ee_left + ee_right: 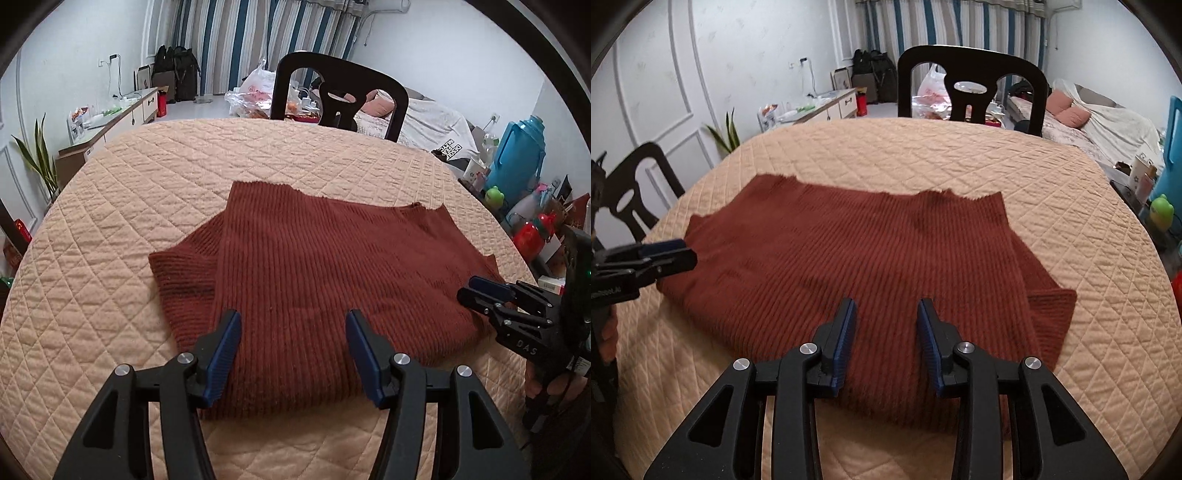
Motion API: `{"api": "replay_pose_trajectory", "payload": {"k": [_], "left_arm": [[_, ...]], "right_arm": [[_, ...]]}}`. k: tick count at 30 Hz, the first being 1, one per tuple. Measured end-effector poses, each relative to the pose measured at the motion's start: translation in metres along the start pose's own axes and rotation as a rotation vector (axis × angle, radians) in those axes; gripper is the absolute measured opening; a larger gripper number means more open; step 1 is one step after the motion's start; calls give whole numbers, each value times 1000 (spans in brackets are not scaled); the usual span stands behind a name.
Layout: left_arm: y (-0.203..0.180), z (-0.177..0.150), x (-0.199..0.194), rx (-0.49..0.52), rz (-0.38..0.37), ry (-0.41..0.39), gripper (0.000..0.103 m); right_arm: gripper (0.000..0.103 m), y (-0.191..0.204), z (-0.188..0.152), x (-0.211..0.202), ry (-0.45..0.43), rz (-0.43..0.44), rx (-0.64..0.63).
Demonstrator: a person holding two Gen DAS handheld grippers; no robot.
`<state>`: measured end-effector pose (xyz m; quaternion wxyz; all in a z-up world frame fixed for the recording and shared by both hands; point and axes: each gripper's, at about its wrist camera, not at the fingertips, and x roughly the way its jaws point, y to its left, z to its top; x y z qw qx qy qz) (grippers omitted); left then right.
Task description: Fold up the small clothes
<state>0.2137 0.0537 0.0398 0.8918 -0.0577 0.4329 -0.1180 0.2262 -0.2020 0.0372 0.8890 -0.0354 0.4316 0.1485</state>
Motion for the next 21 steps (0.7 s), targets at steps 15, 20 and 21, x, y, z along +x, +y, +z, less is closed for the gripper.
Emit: {"api": "replay_pose_trajectory", "payload": {"k": [15, 20, 21], "left_arm": [[0, -14, -12, 33, 16, 9, 64], [-1, -20, -9, 51, 10, 33, 64], [0, -20, -9, 49, 7, 38, 64]], "right_arm": [[47, 19, -10, -15, -34, -6, -59], [48, 23, -20, -4, 0, -28, -78], [48, 24, -20, -5, 1, -31, -80]]}}
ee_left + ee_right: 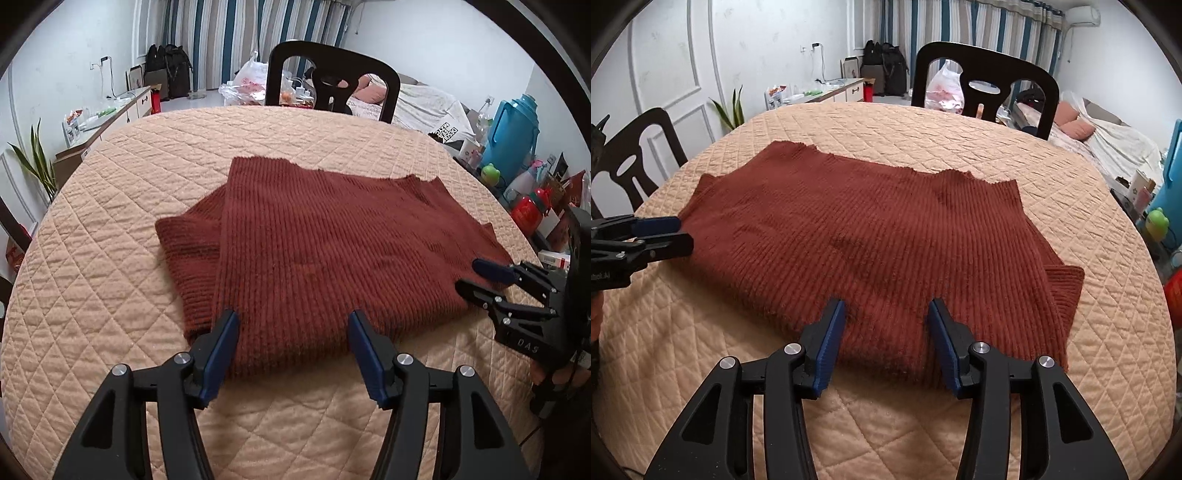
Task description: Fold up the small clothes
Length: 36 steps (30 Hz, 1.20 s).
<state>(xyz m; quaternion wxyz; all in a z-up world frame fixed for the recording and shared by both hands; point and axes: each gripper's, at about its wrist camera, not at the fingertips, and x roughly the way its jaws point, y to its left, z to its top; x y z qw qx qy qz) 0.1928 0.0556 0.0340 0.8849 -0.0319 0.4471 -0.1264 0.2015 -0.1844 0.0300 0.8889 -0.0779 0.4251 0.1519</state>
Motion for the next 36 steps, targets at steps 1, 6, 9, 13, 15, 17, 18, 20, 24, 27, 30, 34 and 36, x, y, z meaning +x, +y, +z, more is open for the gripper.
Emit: {"api": "replay_pose_trajectory", "payload": {"k": [1, 6, 9, 13, 15, 17, 18, 20, 24, 27, 30, 34, 36], "left_arm": [[1, 0, 0, -5, -5, 5, 64], [5, -2, -8, -2, -25, -6, 64], [13, -2, -17, -19, -43, -29, 64], [31, 2, -30, -63, -52, -67, 69], [42, 4, -37, -90, -68, -96, 69], [56, 6, -43, -125, -104, -117, 74], [63, 7, -45, -144, -115, -126, 75], [75, 10, -46, -170, -121, -134, 75], [96, 14, -41, -204, -149, -115, 76], [104, 15, -35, -207, -130, -90, 77], [110, 15, -31, -212, -143, -83, 77], [117, 18, -28, -225, -150, -78, 78], [119, 19, -27, -227, -155, -76, 79]], "right_arm": [[49, 0, 0, 0, 5, -2, -1], [49, 5, 5, -12, -13, -3, 2], [49, 14, 9, -23, -56, 36, -5], [56, 37, 15, -29, -95, 94, -61], [57, 50, 16, -28, -99, 111, -95], [57, 61, 17, -26, -103, 136, -121], [57, 68, 18, -25, -106, 146, -134], [57, 83, 20, -22, -112, 165, -166], [64, 106, 24, -16, -116, 201, -220], [64, 127, 26, -8, -109, 240, -268], [64, 147, 26, -1, -95, 271, -308], [64, 170, 27, 7, -100, 256, -372], [64, 176, 27, 10, -99, 255, -391]]}}
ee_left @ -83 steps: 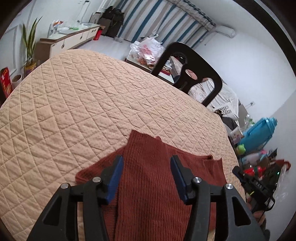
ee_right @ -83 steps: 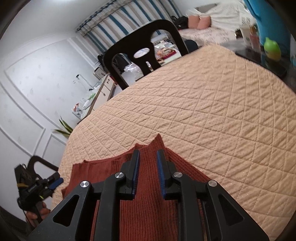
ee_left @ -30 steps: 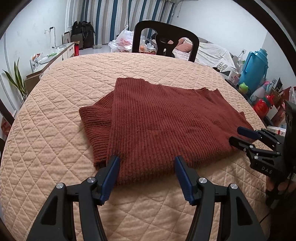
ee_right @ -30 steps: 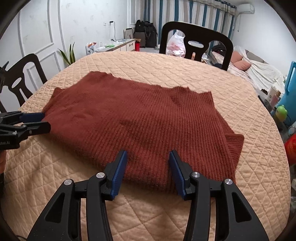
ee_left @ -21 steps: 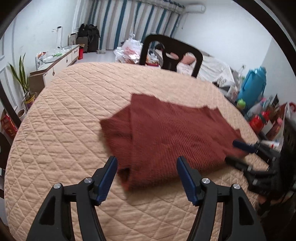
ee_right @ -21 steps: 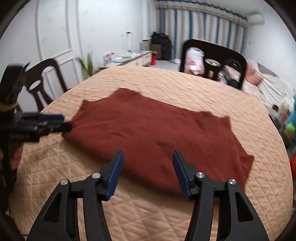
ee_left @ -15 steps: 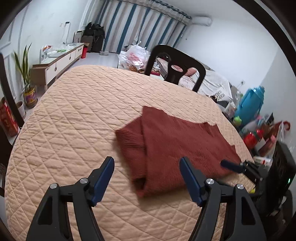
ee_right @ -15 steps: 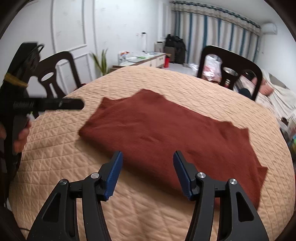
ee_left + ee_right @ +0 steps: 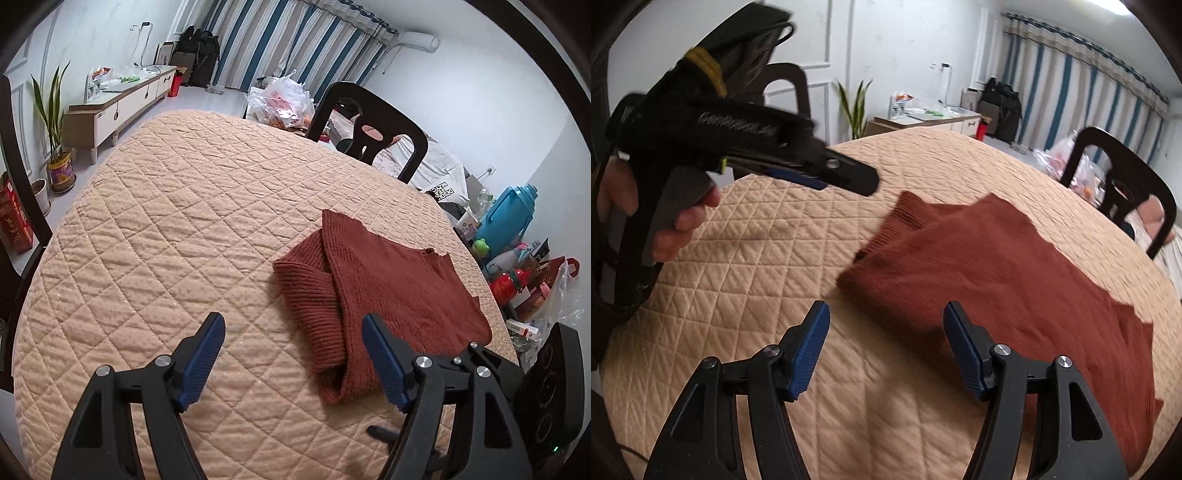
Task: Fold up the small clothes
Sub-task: 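Grasp the folded sweater edge with the right gripper while the left gripper grasps too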
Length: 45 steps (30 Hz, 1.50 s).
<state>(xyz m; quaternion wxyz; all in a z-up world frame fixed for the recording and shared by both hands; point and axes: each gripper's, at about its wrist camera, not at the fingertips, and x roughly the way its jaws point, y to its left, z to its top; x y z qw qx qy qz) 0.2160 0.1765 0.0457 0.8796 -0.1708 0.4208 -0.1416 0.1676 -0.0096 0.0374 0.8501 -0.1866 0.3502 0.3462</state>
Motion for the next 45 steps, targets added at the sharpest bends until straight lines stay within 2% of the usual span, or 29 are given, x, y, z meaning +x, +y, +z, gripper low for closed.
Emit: {"api": "replay_pose_trajectory", "payload": {"k": [8, 18, 20, 25, 28, 39, 45], "left_arm": [[12, 5, 7, -31, -47, 25, 82], [10, 18, 25, -46, -92, 56, 85], [9, 20, 30, -54, -116, 70, 87], [6, 25, 47, -80, -153, 106, 89], [5, 28, 55, -104, -174, 125, 89], [-4, 37, 76, -146, -222, 181, 90], [-9, 42, 85, -169, -218, 198, 86]], "right_arm": [[64, 19, 4, 18, 29, -78, -92], [64, 18, 10, 30, 49, -147, -93], [60, 18, 10, 29, 45, -148, -97], [29, 15, 11, 29, 35, -184, -93], [18, 9, 12, 25, 20, -186, -60], [13, -6, 11, 20, -32, -134, 14], [12, -12, 11, 18, -52, -119, 35]]}}
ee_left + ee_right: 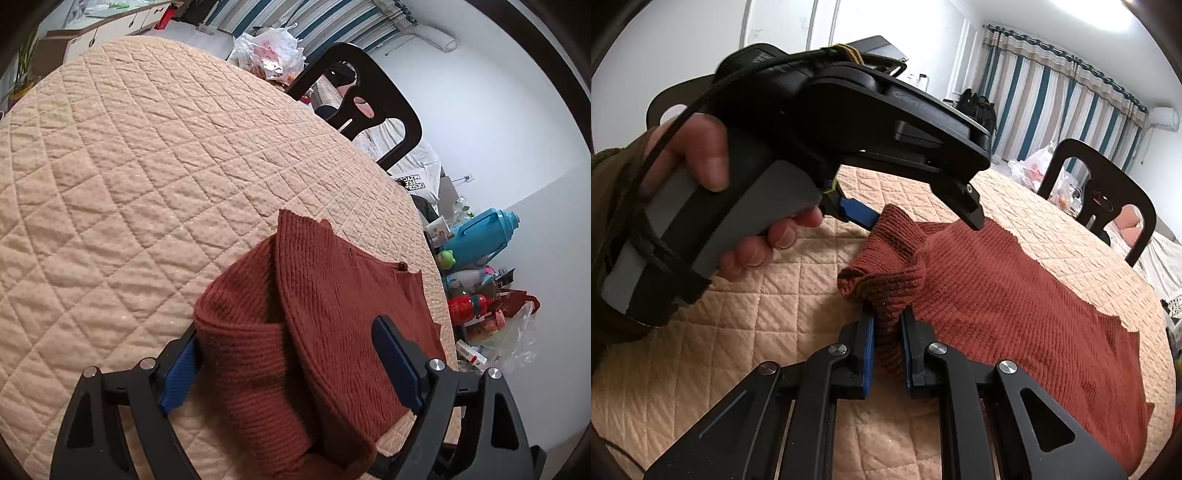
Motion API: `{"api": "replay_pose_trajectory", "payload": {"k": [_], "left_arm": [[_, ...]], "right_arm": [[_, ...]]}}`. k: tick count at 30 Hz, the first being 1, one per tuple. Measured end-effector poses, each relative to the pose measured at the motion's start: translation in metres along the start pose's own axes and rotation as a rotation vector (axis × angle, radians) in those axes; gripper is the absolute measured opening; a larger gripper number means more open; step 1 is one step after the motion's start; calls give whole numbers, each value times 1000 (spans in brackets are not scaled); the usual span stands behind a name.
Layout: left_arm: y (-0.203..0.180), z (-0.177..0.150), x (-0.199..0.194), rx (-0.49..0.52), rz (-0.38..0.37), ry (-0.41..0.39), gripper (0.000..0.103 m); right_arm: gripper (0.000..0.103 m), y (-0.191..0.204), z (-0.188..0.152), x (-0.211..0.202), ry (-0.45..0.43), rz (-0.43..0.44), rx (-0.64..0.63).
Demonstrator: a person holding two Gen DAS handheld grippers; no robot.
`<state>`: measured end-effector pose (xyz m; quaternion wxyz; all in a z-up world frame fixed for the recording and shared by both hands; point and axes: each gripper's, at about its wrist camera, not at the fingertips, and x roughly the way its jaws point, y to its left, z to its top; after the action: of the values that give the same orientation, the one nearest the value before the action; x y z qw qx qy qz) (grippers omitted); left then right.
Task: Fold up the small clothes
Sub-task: 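Grasp the folded sweater edge with the right gripper while the left gripper grasps too, then lift the held edge with both grippers and fold it over the sweater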
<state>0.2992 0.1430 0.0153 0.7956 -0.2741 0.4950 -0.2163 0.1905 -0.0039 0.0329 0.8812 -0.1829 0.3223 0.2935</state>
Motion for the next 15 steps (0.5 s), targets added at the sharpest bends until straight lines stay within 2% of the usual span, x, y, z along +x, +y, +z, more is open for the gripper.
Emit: {"api": "replay_pose_trajectory", "payload": {"k": [2, 7, 9, 11, 15], "left_arm": [[-4, 1, 4, 14, 13, 11, 73], [-9, 3, 11, 30, 65, 29, 60], [-8, 4, 13, 29, 93, 36, 47], [-6, 4, 13, 29, 116, 38, 29], [-4, 5, 14, 1, 109, 40, 21]], "right_arm": [[12, -2, 0, 0, -3, 6, 8], [12, -2, 0, -1, -8, 12, 16], [12, -2, 1, -1, -6, 13, 17], [12, -2, 0, -1, -5, 14, 17], [12, -4, 0, -3, -9, 16, 23]]}}
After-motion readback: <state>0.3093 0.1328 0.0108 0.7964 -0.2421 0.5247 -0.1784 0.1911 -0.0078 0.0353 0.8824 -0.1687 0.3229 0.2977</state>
